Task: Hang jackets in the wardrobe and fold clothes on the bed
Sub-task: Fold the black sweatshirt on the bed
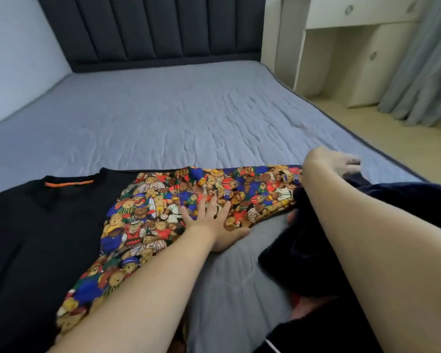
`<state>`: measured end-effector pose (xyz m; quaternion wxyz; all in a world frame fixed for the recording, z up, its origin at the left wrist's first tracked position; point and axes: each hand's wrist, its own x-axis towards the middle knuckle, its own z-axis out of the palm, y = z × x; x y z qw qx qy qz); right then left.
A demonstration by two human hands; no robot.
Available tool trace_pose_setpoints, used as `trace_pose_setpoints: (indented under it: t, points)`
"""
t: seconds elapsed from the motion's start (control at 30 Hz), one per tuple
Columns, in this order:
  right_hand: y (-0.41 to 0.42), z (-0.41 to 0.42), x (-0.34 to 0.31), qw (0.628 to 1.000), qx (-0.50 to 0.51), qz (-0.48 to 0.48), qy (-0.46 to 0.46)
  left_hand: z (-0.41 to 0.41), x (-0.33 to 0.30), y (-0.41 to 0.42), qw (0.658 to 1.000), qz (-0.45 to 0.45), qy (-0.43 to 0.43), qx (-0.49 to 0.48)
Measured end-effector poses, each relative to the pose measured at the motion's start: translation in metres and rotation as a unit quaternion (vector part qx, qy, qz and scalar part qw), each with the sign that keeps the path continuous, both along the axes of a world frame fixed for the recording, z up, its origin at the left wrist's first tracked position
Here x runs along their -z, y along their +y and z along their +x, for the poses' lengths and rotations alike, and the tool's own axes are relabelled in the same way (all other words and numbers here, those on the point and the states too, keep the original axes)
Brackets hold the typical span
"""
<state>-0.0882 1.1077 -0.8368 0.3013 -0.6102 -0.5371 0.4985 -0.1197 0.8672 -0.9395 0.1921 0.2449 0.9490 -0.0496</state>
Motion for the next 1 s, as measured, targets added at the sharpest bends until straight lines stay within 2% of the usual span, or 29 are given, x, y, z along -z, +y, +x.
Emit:
trace_pose_setpoints:
  t: [0.1,0.23,0.4,0.5,0.57,0.63,0.67,0.7,0.77,0.83,0.87,0.9,0.93,1.0]
  points:
    - [-0.05,0.006,-0.021,0.978,-0.168,0.12,-0.026,0.017,-0.027,-0.047,1.0,0.011,0.013,0.006]
    - [-0.161,0.019,-0.023,0.911,-0.38,0.16,-0.016,0.03,-0.068,-0.169,0.991,0.008,0.083,-0.102]
    - [-0.316,0.026,0.001,0.812,-0.553,0.177,-0.058,0.051,-0.064,-0.332,0.962,-0.028,0.093,-0.254]
    - [-0.408,0.023,0.016,0.757,-0.614,0.21,-0.074,0.058,-0.049,-0.414,0.945,0.004,0.099,-0.311]
    - [-0.467,0.017,0.027,0.717,-0.652,0.23,-0.083,0.057,-0.044,-0.466,0.922,0.061,0.112,-0.366]
    - [-0.523,0.005,0.036,0.677,-0.685,0.254,-0.091,0.048,-0.042,-0.517,0.869,0.168,0.137,-0.446]
    - [-0.548,-0.004,0.039,0.659,-0.697,0.267,-0.094,0.04,-0.041,-0.543,0.824,0.235,0.15,-0.493]
    - [-0.572,-0.014,0.043,0.642,-0.706,0.283,-0.097,0.031,-0.04,-0.568,0.766,0.308,0.153,-0.544]
    - [-0.614,-0.036,0.049,0.614,-0.718,0.31,-0.104,0.009,-0.036,-0.614,0.616,0.458,0.12,-0.629]
    - [-0.65,-0.057,0.055,0.598,-0.725,0.326,-0.108,-0.014,-0.033,-0.649,0.461,0.611,0.027,-0.643]
    - [-0.664,-0.066,0.059,0.595,-0.724,0.331,-0.11,-0.025,-0.032,-0.66,0.409,0.664,-0.013,-0.626]
    - [-0.676,-0.074,0.063,0.597,-0.72,0.335,-0.11,-0.036,-0.031,-0.666,0.382,0.696,-0.045,-0.607]
    - [-0.686,-0.082,0.068,0.602,-0.713,0.341,-0.112,-0.046,-0.031,-0.667,0.383,0.71,-0.076,-0.587]
    - [-0.699,-0.096,0.077,0.617,-0.695,0.349,-0.123,-0.065,-0.033,-0.664,0.421,0.693,-0.118,-0.573]
